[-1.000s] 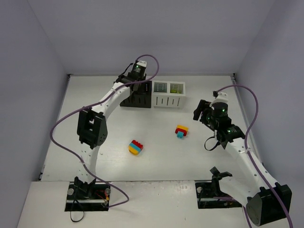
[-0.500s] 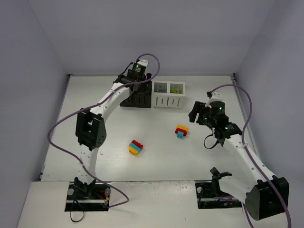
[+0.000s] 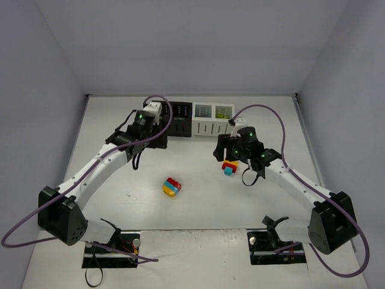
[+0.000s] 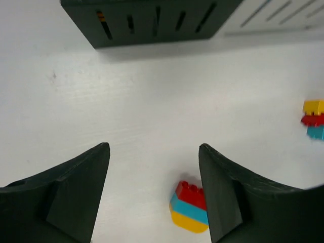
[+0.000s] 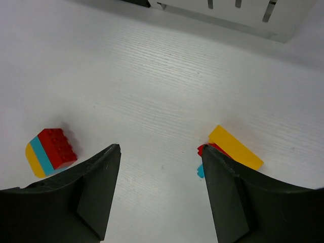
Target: Sort the legos into containers by color
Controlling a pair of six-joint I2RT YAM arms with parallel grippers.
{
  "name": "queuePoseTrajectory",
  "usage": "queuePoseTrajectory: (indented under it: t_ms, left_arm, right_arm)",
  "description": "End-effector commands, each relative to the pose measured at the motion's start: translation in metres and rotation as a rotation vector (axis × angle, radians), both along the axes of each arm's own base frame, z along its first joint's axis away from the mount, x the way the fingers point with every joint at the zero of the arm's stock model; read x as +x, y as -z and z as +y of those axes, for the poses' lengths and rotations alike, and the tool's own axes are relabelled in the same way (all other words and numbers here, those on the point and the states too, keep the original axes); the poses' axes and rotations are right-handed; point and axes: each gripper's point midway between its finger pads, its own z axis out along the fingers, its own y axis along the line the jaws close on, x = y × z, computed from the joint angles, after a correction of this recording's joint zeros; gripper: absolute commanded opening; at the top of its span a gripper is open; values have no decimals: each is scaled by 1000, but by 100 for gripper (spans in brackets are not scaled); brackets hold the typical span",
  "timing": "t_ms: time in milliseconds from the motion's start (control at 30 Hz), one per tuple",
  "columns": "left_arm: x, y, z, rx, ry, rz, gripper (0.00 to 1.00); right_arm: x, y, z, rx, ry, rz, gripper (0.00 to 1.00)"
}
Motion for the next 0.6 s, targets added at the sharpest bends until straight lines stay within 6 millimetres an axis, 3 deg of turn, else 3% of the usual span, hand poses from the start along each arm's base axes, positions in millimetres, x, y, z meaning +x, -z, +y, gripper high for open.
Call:
queuePoseTrajectory:
  t_ms: [0,100,233,567]
  left_arm:
    - [-33,19,-10,-77,99,47,64]
    - [-64,54,-12,-77,152,133,65]
    - [-89,83,-28,-30,190,158,65]
    - [-109,125,-53,92,306,213,69]
  right_arm:
    - [25,-32,16,83,-1,-103,62]
    - [31,-32,21,96,-4,-104,63]
    - [39,-31,21,86,16,-112,65]
    - [36,-34,15,92,47,-123,66]
